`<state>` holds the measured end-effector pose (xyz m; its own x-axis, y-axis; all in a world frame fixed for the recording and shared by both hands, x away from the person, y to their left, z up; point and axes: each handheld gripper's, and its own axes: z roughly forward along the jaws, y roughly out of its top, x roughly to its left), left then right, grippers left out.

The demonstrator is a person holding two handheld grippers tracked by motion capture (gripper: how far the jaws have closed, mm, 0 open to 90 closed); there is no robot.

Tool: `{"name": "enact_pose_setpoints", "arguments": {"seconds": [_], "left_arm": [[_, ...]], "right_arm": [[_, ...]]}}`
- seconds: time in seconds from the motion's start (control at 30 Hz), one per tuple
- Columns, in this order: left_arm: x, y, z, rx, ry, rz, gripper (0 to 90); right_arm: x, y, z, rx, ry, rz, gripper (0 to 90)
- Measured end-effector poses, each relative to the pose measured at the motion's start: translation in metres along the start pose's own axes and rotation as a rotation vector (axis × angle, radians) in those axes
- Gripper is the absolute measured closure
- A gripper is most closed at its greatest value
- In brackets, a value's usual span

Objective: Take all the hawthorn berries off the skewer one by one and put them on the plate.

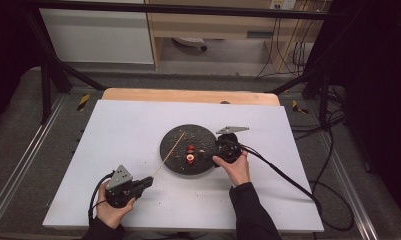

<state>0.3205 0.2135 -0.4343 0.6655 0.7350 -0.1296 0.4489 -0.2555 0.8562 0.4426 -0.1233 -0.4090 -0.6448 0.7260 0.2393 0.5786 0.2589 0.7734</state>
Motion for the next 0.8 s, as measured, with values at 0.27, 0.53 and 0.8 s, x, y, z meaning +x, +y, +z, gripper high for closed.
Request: {"name": "enact_pose_setpoints", "arguments": {"seconds": [0.27,0.53,0.8], "left_arm": [[-0.003,0.006,0.003,0.006,-0.001,-0.003,88.0],[-0.007,0.018,0.01,0.017,-0.003,-0.007,88.0],[-0.006,0.039,0.024,0.043,0.018,-0.005,88.0]], "right_arm": [[-0.006,-0.023,-0.026,-0.012,-0.01,-0.035,1.9],[-0.013,-0.049,-0.049,-0.01,-0.016,-0.055,1.2],[-0.019,-0.073,-0.065,-0.005,-0.016,-0.08,0.9]]}}
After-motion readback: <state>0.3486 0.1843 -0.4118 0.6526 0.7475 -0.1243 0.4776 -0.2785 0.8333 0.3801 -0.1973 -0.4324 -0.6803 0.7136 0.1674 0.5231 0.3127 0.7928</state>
